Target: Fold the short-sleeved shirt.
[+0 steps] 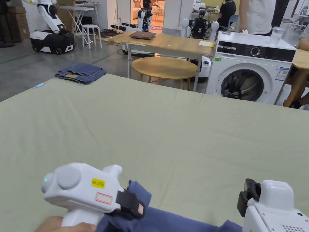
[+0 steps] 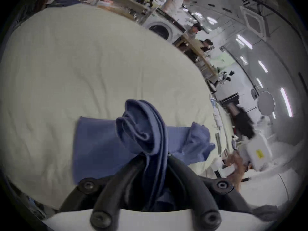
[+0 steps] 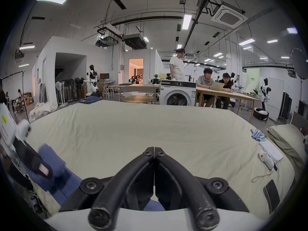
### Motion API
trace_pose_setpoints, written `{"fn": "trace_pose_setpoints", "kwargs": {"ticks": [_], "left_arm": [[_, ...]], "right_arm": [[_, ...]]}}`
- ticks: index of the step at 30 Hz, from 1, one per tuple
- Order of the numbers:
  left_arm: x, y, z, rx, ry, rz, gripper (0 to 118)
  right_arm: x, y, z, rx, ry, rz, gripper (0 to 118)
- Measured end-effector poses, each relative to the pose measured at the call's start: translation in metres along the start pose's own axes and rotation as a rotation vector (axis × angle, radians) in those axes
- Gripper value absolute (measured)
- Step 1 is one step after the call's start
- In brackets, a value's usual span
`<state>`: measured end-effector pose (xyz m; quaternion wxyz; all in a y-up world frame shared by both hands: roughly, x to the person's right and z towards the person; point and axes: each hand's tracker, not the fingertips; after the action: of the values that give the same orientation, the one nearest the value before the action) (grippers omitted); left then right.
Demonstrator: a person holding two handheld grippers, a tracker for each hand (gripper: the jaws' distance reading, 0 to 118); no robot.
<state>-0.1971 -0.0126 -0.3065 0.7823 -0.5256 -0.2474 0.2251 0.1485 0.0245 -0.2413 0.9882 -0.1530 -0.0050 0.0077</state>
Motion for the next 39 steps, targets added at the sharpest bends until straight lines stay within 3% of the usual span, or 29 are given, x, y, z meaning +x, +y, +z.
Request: {"fn": "trace_pose_setpoints", "kwargs": {"ticks": [5, 7, 8, 12, 15, 24, 26, 27, 29, 34, 39], "left_arm": [[0.001, -0.004, -0.058, -0.101, 0.097, -0.058, 1], [-0.003, -0.006, -0.068, -0.099, 0.116, 0.007, 4], [-0.004, -0.007, -0.069, -0.093, 0.114, 0.012, 8], [0.006, -0.009, -0.061, -0.082, 0.045, 0.013, 51], [0.024, -0.007, -0.051, -0.093, 0.026, -0.025, 56], [0.043, 0.006, 0.002, -0.026, -0.155, -0.066, 55], [0.042, 0.007, 0.009, 0.02, -0.122, -0.101, 42], [0.04, 0.008, 0.009, 0.021, -0.112, -0.099, 26], [0.031, 0.008, 0.004, 0.028, -0.053, -0.073, 8], [0.01, 0.0, -0.034, -0.051, -0.058, -0.037, 1], [0.003, -0.02, -0.08, -0.139, -0.243, 0.036, 1]], "right_arm": [[0.007, -0.004, 0.001, -0.016, -0.014, 0.008, 0], [0.009, -0.006, 0.001, -0.025, -0.013, 0.005, 0], [0.01, -0.007, 0.001, -0.029, -0.017, 0.005, 0], [0.011, -0.011, 0.002, -0.04, -0.022, 0.004, 0], [0.012, -0.012, 0.001, -0.047, -0.017, 0.002, 0], [0.017, -0.01, 0.007, -0.037, -0.019, -0.007, 0], [0.019, -0.01, 0.008, -0.037, -0.022, -0.012, 0], [0.02, -0.011, 0.008, -0.037, -0.024, -0.015, 0], [0.022, -0.011, 0.008, -0.04, -0.026, -0.022, 0], [0.024, -0.012, 0.009, -0.038, -0.028, -0.029, 0], [0.024, -0.014, 0.008, -0.044, -0.026, -0.023, 0]]}}
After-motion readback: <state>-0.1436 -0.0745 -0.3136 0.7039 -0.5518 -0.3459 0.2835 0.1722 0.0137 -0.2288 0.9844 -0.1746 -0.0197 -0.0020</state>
